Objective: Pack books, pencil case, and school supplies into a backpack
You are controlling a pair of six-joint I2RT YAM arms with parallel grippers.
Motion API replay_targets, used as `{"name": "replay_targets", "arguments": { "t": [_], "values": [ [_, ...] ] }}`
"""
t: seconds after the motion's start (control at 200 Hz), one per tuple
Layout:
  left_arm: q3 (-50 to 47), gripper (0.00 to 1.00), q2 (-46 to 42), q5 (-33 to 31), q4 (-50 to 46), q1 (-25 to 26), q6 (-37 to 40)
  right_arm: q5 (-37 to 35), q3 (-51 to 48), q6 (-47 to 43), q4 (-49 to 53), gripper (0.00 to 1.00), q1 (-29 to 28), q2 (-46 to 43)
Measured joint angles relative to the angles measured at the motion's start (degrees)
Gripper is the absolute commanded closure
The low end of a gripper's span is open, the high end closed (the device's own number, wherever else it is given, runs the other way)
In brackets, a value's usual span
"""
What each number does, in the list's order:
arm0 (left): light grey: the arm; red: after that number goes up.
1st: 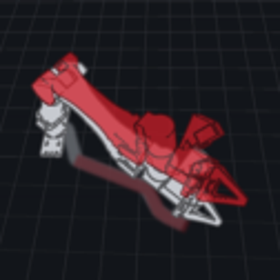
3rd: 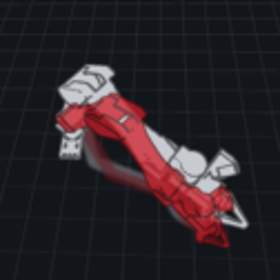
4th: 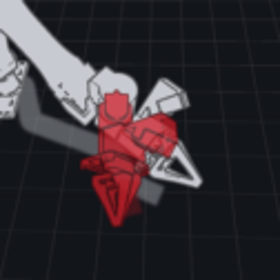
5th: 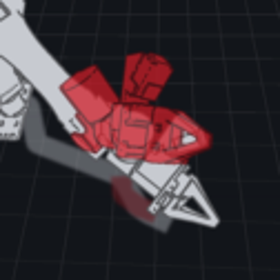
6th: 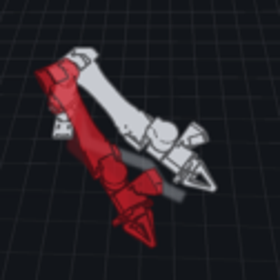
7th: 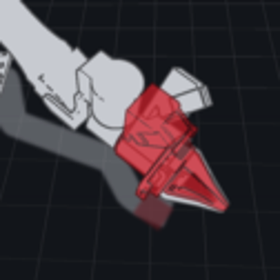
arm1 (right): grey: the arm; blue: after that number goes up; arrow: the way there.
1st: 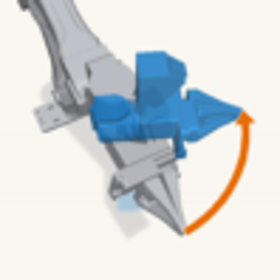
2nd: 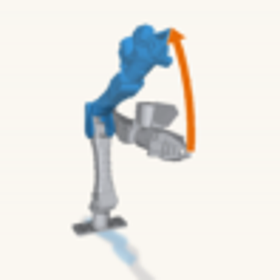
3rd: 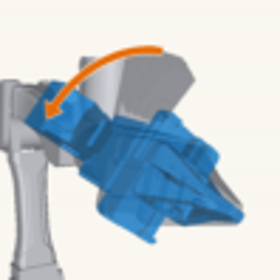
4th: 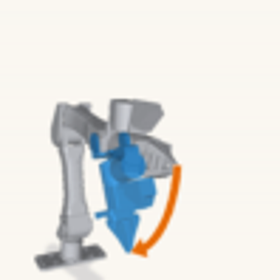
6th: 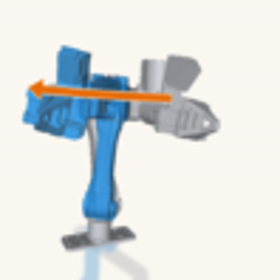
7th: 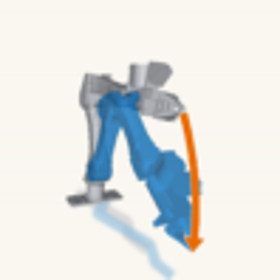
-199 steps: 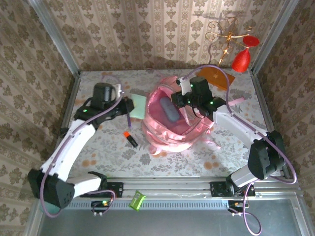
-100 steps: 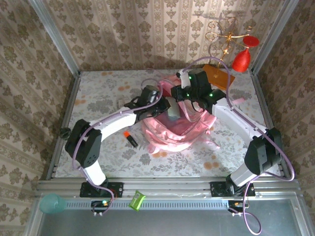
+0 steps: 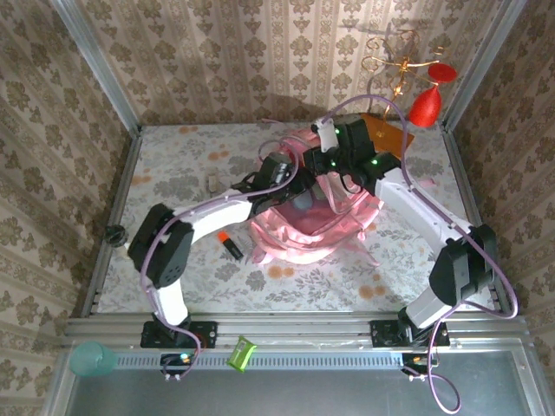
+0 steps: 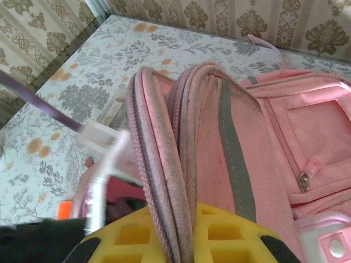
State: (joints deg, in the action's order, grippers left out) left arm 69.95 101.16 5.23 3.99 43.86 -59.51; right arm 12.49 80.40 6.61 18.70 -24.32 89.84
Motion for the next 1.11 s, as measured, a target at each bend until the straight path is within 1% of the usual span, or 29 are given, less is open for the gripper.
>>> {"name": "replay_targets", "arguments": {
  "t": [0.125, 0.185, 0.225, 0.295, 0.35, 0.37, 0.415, 0.46, 0.515, 0.56, 0.59, 0.695, 0.705, 0.715, 0.75, 0.83, 0.88, 0.955, 1.03, 1.105],
  "values": [
    [-7.56, 0.46, -13.25, -0.04, -0.87, -0.02, 7.52, 1.84, -5.79, -3.32, -1.92, 1.00, 1.01, -4.22],
    [-11.15, 0.38, -19.96, -0.68, -1.49, -0.02, 11.10, 3.52, -8.26, -4.22, -2.34, 1.00, 1.25, -5.92],
    [-13.16, 0.36, -24.22, -1.68, -2.36, -0.15, 13.68, 4.70, -9.97, -4.50, -2.78, 0.99, 1.27, -6.86],
    [-15.19, 0.33, -29.97, -3.10, -5.01, -1.75, 18.10, 6.73, -13.77, -4.28, -4.00, 0.97, 1.20, -8.61],
    [-15.19, 0.33, -31.50, -3.39, -7.34, -4.44, 20.39, 7.96, -16.92, -3.80, -4.66, 0.96, 1.05, -10.08],
    [-15.02, 0.33, -31.45, -3.23, -8.24, -5.86, 21.31, 8.22, -17.86, -3.48, -4.79, 0.94, 1.01, -10.58],
    [-14.43, 0.32, -30.58, -2.45, -10.23, -8.83, 22.88, 8.81, -20.04, -2.95, -5.07, 0.87, 0.79, -11.93],
    [-13.62, 0.31, -28.46, -1.66, -12.35, -11.61, 24.33, 8.81, -21.75, -2.01, -5.14, 0.83, 0.66, -13.18],
    [-12.76, 0.31, -25.38, -0.81, -14.84, -13.66, 25.81, 8.81, -23.69, -0.81, -5.01, 0.74, 0.63, -14.75],
    [-12.59, 0.30, -23.26, 0.02, -16.22, -14.45, 26.86, 8.85, -25.00, 0.55, -4.04, 0.67, 0.59, -15.91],
    [-12.59, 0.30, -21.97, 0.72, -17.33, -14.84, 27.50, 8.94, -25.70, 1.11, -3.26, 0.60, 0.55, -16.61],
    [-12.96, 0.29, -19.85, 3.06, -18.84, -16.13, 28.59, 9.64, -28.57, 3.65, 0.00, 0.40, 0.57, -20.06],
    [-13.03, 0.29, -19.78, 3.28, -18.80, -16.26, 28.63, 9.81, -28.89, 4.35, 0.37, 0.36, 0.66, -20.68],
    [-13.09, 0.29, -19.76, 3.52, -18.80, -16.37, 28.68, 9.97, -29.22, 4.07, 0.66, 0.35, 0.72, -21.22],
    [-13.33, 0.28, -19.74, 4.15, -18.53, -16.70, 28.70, 10.62, -30.08, 4.81, 1.79, 0.25, 1.03, -23.26],
    [-13.70, 0.26, -19.41, 5.53, -17.22, -17.25, 28.68, 11.89, -31.10, 7.02, 2.84, 0.14, 2.75, -27.93],
    [-13.70, 0.26, -18.40, 6.51, -16.31, -17.22, 28.68, 13.25, -31.23, 8.46, 2.60, 0.11, 4.81, -29.99],
    [-13.66, 0.26, -15.89, 8.11, -15.13, -16.94, 28.65, 15.08, -31.45, 10.60, 1.31, 0.10, 8.00, -30.75],
    [-13.66, 0.27, -12.52, 9.86, -14.60, -16.48, 28.65, 14.84, -32.70, 13.57, -0.31, 0.11, 11.39, -28.98],
    [-13.66, 0.27, -9.49, 11.87, -14.34, -15.63, 28.65, 12.85, -34.34, 17.33, -1.29, 0.10, 16.63, -24.61]
  ]
}}
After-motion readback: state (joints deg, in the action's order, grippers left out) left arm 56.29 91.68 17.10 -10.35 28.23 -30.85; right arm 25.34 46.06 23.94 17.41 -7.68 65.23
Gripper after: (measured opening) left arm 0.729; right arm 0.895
